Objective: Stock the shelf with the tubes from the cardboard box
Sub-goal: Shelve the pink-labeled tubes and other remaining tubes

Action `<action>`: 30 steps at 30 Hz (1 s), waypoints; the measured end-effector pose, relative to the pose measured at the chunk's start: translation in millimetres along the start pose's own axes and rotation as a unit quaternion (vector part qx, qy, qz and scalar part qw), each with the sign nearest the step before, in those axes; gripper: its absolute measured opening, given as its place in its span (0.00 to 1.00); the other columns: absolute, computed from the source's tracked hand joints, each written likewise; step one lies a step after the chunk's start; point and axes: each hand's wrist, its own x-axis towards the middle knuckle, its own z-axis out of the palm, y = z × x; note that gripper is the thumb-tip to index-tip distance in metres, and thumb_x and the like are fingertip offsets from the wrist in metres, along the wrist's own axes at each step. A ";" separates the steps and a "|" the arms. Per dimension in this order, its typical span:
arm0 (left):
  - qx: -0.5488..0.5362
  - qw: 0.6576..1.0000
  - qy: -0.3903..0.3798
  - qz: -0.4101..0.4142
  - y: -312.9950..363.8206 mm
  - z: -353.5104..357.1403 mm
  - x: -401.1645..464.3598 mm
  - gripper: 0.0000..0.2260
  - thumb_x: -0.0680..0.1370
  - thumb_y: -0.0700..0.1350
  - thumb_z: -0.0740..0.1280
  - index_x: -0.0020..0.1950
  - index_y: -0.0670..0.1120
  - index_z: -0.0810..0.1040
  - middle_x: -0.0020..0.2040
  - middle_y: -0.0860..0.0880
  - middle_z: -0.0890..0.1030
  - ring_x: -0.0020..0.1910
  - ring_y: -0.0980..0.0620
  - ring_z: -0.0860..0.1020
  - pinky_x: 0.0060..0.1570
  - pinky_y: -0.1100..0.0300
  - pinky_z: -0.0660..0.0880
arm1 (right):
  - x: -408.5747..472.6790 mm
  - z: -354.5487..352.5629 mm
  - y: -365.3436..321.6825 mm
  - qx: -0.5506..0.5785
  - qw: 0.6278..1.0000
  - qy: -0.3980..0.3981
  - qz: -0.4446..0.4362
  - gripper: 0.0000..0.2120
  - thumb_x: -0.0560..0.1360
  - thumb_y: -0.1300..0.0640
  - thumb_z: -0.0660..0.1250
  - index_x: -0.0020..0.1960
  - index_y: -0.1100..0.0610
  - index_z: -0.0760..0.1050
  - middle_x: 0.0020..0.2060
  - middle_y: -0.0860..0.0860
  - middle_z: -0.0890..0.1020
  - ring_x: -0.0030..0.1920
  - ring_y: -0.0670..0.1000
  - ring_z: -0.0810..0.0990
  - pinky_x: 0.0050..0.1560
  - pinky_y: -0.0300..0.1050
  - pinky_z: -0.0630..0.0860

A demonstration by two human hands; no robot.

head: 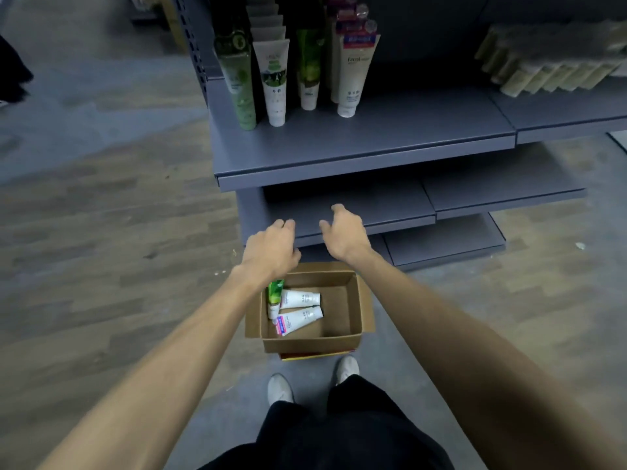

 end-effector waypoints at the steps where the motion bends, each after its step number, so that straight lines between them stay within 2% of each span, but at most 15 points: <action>1: 0.002 1.000 -0.009 -0.007 1.1 8.6 -3.1 0.20 0.78 0.48 0.63 0.67 0.43 0.67 0.60 0.42 0.77 0.57 0.36 0.78 0.49 0.47 0.74 | -0.2 6.1 10.6 -0.014 1.000 -0.012 -0.010 0.21 0.82 0.52 0.59 0.72 0.61 0.65 0.63 0.60 0.76 0.62 0.62 0.76 0.59 0.53 0.74; 4: -0.016 0.998 -0.050 -0.039 1.9 39.9 -9.8 0.16 0.78 0.48 0.63 0.62 0.43 0.66 0.55 0.40 0.80 0.54 0.35 0.79 0.44 0.50 0.70 | -1.3 26.7 43.4 -0.044 0.997 -0.060 -0.017 0.24 0.82 0.51 0.60 0.74 0.58 0.63 0.69 0.57 0.71 0.69 0.59 0.70 0.66 0.52 0.69; 7: -0.052 0.990 -0.103 -0.085 2.3 85.7 -13.6 0.16 0.78 0.49 0.64 0.62 0.43 0.66 0.56 0.38 0.80 0.55 0.35 0.79 0.46 0.49 0.73 | -0.8 53.0 79.3 -0.081 0.991 -0.103 -0.009 0.24 0.81 0.50 0.60 0.75 0.58 0.65 0.74 0.56 0.67 0.73 0.56 0.66 0.71 0.49 0.63; 11: -0.128 0.967 -0.169 -0.143 5.0 158.1 -18.7 0.23 0.76 0.50 0.66 0.68 0.45 0.67 0.61 0.39 0.78 0.59 0.37 0.77 0.52 0.47 0.76 | 4.5 103.2 123.4 -0.123 0.977 -0.176 -0.010 0.22 0.80 0.50 0.61 0.70 0.60 0.69 0.67 0.58 0.75 0.68 0.60 0.71 0.65 0.47 0.66; 15: -0.125 0.959 -0.162 -0.198 -2.7 229.2 -6.7 0.24 0.75 0.53 0.67 0.69 0.49 0.68 0.61 0.44 0.78 0.59 0.40 0.78 0.51 0.50 0.75 | 25.9 155.1 166.1 -0.170 0.962 -0.214 -0.021 0.19 0.81 0.51 0.61 0.67 0.60 0.72 0.61 0.61 0.78 0.61 0.63 0.76 0.56 0.51 0.71; 18: -0.117 0.957 -0.150 -0.219 -15.3 272.9 12.5 0.23 0.76 0.53 0.67 0.69 0.48 0.68 0.62 0.45 0.77 0.59 0.39 0.77 0.51 0.49 0.74 | 47.5 196.0 197.3 -0.182 0.955 -0.231 -0.032 0.17 0.80 0.49 0.60 0.64 0.59 0.72 0.58 0.60 0.79 0.58 0.64 0.77 0.48 0.47 0.69; 21: -0.125 0.959 -0.142 -0.213 -30.6 308.2 32.1 0.23 0.77 0.51 0.66 0.70 0.48 0.68 0.64 0.44 0.76 0.61 0.38 0.76 0.54 0.48 0.74 | 69.9 236.8 218.5 -0.171 0.956 -0.235 -0.044 0.19 0.79 0.47 0.61 0.65 0.57 0.72 0.58 0.59 0.80 0.57 0.62 0.78 0.53 0.49 0.73; 27: -0.144 0.958 -0.140 -0.206 -54.2 372.5 59.0 0.21 0.77 0.51 0.67 0.68 0.47 0.70 0.64 0.45 0.76 0.61 0.38 0.76 0.54 0.48 0.74 | 99.2 306.3 258.9 -0.172 0.954 -0.242 -0.047 0.21 0.78 0.48 0.63 0.69 0.55 0.71 0.62 0.57 0.79 0.62 0.60 0.76 0.59 0.48 0.72; 30: -0.172 0.953 -0.146 -0.202 -62.9 395.4 63.1 0.21 0.76 0.50 0.67 0.67 0.48 0.70 0.63 0.46 0.78 0.61 0.40 0.76 0.55 0.48 0.74 | 105.8 330.3 274.9 -0.196 0.939 -0.263 -0.100 0.22 0.79 0.49 0.64 0.71 0.54 0.70 0.67 0.54 0.75 0.67 0.56 0.73 0.65 0.46 0.69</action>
